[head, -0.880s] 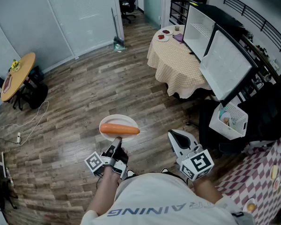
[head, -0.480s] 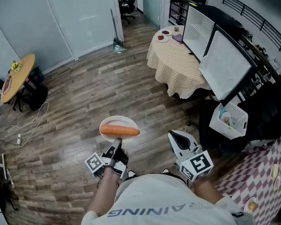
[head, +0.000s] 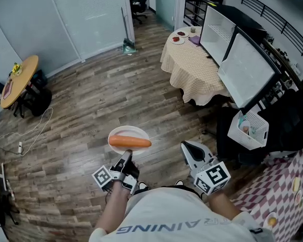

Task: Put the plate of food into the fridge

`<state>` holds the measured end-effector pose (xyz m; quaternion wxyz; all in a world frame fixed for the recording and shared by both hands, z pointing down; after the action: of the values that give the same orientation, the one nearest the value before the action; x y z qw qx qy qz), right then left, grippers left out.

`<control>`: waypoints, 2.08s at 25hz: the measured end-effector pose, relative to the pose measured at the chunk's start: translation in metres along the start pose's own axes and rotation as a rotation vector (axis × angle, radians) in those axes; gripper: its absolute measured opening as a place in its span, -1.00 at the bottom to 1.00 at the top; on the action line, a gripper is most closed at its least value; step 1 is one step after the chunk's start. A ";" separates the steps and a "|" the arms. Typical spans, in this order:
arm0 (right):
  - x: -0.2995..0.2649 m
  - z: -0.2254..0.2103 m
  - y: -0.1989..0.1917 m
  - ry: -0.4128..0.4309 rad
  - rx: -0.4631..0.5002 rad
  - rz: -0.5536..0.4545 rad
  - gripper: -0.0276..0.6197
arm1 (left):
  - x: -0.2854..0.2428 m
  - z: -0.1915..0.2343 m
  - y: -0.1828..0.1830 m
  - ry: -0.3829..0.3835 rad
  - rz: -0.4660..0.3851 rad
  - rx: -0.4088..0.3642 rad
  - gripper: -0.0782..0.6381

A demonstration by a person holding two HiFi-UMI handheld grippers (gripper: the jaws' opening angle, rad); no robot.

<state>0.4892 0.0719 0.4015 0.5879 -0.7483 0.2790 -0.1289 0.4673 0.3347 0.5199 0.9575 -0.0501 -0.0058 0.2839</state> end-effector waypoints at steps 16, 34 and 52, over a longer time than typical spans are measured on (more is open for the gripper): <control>-0.082 0.095 -0.028 0.066 0.031 0.074 -0.85 | 0.059 0.020 0.086 0.005 -0.010 -0.013 -0.71; -0.199 0.069 -0.003 0.177 0.038 0.092 -0.85 | 0.021 0.036 0.159 0.022 -0.110 -0.005 -0.71; -0.266 -0.091 0.053 0.180 0.028 0.089 -0.85 | -0.159 0.011 0.168 0.008 -0.121 -0.028 -0.71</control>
<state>0.2117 0.1412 0.4117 0.5761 -0.7122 0.3617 -0.1732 0.2425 0.3892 0.5171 0.9722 -0.0641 -0.0090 0.2252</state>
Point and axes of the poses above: the fingertips, and each gripper's own axes: x backward along the fingers, z to its left, y out of its top, the point moved 5 cm from there along x, backward along the fingers, and after that the axes turned 7 degrees about -x, right-handed, at the moved point
